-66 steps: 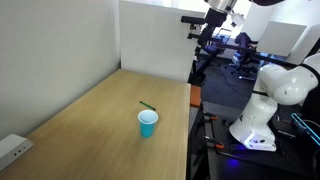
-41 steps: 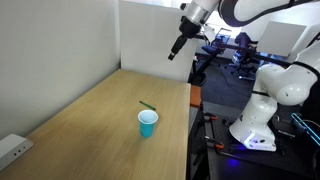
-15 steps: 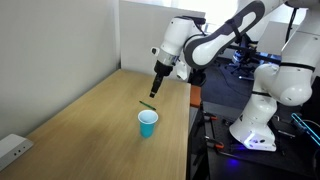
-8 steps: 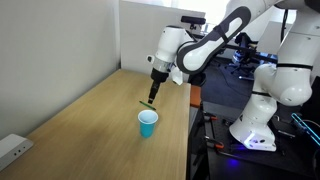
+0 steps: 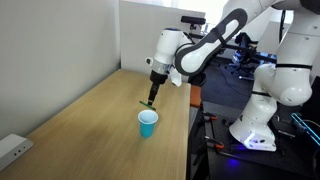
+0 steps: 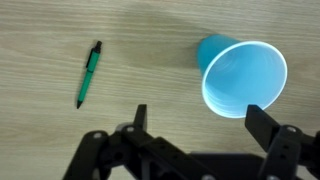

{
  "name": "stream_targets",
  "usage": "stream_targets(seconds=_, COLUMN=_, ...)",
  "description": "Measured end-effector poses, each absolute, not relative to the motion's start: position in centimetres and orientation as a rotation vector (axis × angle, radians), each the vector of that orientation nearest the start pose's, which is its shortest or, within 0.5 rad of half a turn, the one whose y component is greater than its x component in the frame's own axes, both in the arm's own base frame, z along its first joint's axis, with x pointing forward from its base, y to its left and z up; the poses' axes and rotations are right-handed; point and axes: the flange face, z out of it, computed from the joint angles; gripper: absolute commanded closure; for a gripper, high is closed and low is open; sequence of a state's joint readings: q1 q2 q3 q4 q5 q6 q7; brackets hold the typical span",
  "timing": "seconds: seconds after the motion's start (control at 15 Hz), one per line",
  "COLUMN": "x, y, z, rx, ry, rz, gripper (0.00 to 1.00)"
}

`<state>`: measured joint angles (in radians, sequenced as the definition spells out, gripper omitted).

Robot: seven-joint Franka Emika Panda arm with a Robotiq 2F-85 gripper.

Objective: Move the cup to the right

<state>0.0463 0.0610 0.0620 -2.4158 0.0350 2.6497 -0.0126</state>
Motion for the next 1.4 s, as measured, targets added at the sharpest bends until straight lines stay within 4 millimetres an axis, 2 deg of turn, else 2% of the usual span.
stream_targets(seconds=0.33, x=51.2, y=5.5, z=28.9, rx=-3.099, ry=-0.147, rz=-0.236, gripper=0.00)
stream_targets(seconds=0.87, x=53.5, y=6.2, z=26.1, rx=-3.095, ry=-0.158, rz=-0.185, gripper=0.00)
stream_targets(seconds=1.27, x=53.7, y=6.8, z=24.1, rx=-3.093, ry=-0.171, rz=-0.131, gripper=0.00)
stream_targets(seconds=1.33, x=53.6, y=6.9, z=23.8, rx=-3.093, ry=-0.173, rz=-0.123, gripper=0.16)
stream_targets(seconds=1.4, x=53.6, y=7.0, z=23.5, rx=-3.092, ry=-0.175, rz=-0.114, gripper=0.27)
